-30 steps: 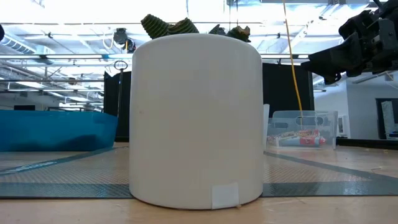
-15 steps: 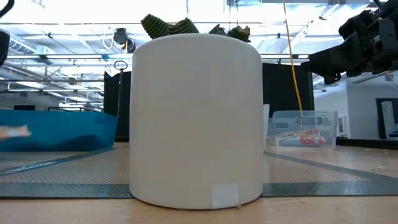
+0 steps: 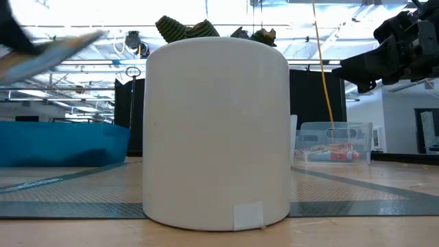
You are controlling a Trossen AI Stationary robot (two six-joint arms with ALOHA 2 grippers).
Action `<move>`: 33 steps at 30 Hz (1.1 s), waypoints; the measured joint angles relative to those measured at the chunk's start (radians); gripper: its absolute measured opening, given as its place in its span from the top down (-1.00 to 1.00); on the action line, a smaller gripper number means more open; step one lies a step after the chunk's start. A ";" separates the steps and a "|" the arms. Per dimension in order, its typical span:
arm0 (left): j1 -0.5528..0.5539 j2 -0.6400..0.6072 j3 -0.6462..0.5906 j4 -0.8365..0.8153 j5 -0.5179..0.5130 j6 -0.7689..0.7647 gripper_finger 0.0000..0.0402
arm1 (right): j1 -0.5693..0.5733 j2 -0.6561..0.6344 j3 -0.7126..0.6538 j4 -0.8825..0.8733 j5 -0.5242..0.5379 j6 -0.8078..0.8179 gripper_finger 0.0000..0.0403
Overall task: Pick and place Granola Bars by type
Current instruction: Put the orange granola bar into the blue bin
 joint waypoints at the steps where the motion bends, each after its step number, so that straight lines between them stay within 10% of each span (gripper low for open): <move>1: 0.000 0.000 0.011 -0.003 -0.045 0.038 1.00 | 0.000 0.000 0.000 0.000 0.000 0.000 0.13; 9: 0.063 -0.044 0.024 -0.005 -0.234 0.226 1.00 | 0.000 0.000 0.000 0.000 0.000 0.000 0.13; 33: 0.515 -0.554 -0.433 0.922 0.252 1.389 1.00 | 0.000 0.000 0.000 0.000 0.000 0.000 0.13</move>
